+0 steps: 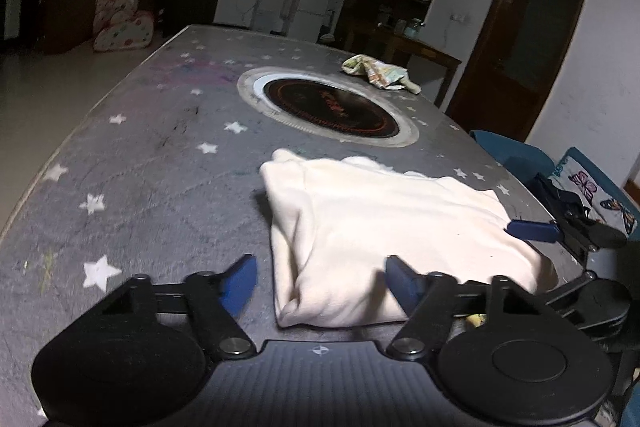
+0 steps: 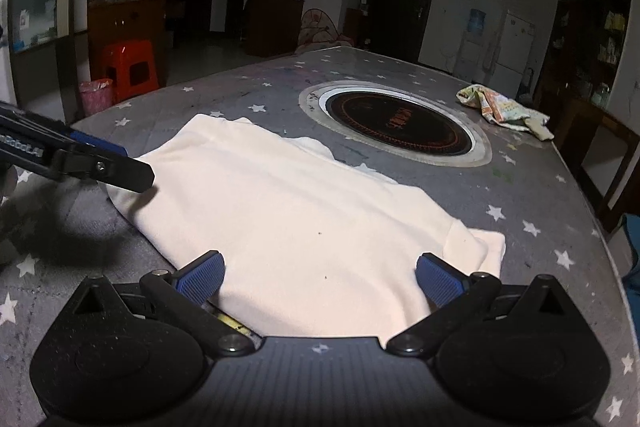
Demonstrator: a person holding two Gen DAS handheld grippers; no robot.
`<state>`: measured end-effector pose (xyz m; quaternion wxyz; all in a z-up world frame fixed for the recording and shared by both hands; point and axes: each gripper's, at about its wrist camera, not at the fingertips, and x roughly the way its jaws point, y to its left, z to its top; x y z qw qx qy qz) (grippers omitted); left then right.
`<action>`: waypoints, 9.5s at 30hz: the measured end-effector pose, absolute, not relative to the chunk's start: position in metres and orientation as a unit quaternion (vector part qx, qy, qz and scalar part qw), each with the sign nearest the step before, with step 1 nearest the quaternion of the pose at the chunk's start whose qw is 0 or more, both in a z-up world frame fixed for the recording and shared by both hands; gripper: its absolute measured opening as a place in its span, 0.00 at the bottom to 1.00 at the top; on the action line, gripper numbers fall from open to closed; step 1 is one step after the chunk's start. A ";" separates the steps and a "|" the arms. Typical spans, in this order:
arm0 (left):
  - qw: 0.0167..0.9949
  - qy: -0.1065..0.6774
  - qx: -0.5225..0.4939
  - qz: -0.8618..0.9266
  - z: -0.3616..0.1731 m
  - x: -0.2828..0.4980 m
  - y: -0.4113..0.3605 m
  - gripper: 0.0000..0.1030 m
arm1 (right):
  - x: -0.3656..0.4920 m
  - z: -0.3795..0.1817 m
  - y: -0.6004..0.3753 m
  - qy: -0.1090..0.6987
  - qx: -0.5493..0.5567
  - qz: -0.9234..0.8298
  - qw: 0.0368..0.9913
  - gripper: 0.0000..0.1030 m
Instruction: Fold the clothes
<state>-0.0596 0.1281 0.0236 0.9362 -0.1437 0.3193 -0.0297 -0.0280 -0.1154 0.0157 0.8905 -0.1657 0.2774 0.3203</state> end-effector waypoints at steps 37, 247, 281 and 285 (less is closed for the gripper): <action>0.936 0.314 -0.147 -0.052 0.043 -0.019 0.129 0.35 | 0.045 0.020 -0.148 0.349 -0.024 0.347 0.870 1.00; 0.779 0.350 -0.516 -0.058 -0.015 0.000 0.166 0.39 | 0.034 0.008 -0.233 0.381 0.165 0.263 0.871 0.40; 0.802 0.366 -0.469 -0.058 -0.010 -0.003 0.160 0.23 | 0.026 0.005 -0.218 0.380 0.156 0.292 0.864 0.23; 0.814 0.360 -0.451 -0.059 -0.001 -0.006 0.156 0.21 | 0.018 0.013 -0.218 0.365 0.152 0.289 0.872 0.20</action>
